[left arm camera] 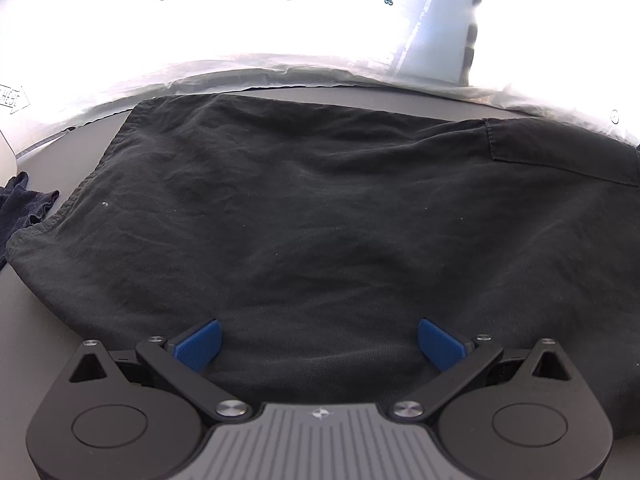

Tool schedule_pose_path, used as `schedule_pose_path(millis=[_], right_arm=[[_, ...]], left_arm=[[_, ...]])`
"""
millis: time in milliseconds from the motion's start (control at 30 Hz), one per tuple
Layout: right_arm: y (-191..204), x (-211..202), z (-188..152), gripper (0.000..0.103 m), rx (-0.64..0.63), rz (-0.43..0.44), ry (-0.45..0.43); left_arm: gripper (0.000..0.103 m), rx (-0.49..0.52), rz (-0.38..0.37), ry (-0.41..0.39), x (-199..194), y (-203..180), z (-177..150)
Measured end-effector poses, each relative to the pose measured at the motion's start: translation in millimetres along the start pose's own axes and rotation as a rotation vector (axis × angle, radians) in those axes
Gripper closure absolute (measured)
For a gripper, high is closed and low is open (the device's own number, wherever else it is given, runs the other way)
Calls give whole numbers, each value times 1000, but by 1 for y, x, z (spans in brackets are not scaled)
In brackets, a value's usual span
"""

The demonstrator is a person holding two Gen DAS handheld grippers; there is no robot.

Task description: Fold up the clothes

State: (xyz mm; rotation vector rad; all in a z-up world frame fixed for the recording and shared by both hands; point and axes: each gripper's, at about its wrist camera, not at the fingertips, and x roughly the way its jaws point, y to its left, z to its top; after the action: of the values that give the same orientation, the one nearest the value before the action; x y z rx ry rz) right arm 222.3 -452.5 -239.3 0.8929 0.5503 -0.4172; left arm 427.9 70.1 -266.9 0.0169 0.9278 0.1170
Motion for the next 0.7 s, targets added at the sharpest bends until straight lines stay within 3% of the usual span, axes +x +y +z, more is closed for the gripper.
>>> schedule_pose_path(millis=[100,367,467,567,700], right_arm=[[-15,17,18,9,151,-22,-60],[-22,52,60,13,270,-55,-169],[-30,64,77,45,351,-84,-151],[-30,60,90,77,368,-29,-147],[-26,26,95,81,341,51,-221]], left_arm=[[0,-1,3,14,1,0,3],[0,-2,6,23,2,-1,4],[0,-2,6,25,2,-2,4],[0,1,3,26,2,-1,4],[0,7,-7,39,3,1,6]])
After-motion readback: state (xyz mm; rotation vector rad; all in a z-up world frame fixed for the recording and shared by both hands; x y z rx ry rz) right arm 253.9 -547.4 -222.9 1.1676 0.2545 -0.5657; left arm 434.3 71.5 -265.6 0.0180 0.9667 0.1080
